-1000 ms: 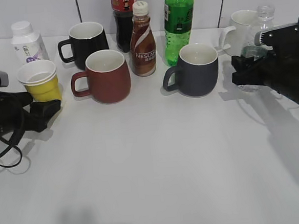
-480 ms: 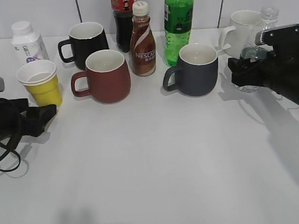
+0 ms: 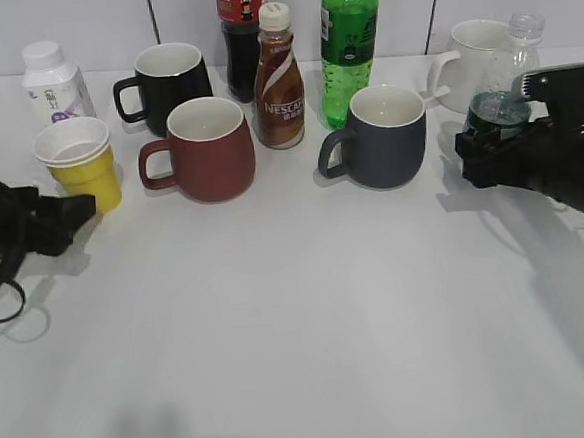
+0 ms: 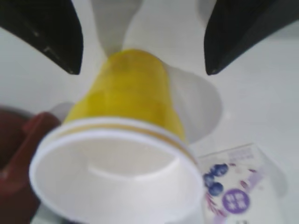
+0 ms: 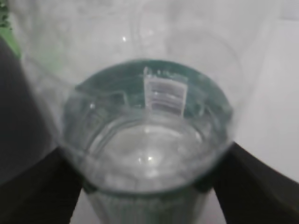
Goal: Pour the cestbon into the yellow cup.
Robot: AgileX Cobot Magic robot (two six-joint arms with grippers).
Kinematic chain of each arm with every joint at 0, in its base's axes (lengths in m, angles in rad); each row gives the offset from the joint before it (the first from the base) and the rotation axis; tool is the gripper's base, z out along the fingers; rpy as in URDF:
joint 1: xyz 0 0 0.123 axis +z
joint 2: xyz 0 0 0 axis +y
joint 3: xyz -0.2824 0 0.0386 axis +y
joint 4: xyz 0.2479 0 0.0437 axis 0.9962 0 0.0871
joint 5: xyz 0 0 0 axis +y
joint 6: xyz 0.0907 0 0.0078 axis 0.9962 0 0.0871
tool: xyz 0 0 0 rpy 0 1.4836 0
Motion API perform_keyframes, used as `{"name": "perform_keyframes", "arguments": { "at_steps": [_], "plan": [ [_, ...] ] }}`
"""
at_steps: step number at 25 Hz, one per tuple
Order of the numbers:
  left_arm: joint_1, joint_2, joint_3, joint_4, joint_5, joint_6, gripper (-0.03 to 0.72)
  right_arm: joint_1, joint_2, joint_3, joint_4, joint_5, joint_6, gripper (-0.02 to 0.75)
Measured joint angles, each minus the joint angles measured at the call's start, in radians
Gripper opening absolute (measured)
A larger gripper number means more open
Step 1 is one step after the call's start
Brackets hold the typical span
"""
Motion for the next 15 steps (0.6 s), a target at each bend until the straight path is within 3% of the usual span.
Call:
{"name": "perform_keyframes", "arguments": {
  "at_steps": [9,15],
  "plan": [
    [0.0,-0.154,0.0,0.084,0.184,-0.167,0.594,0.0,-0.147,0.007,0.005,0.281,0.014,0.605],
    [-0.055,-0.28,0.001,0.084,0.387,-0.203,0.594,0.008,-0.251,0.008,-0.016,0.505,0.022,0.596]
  ]
}}
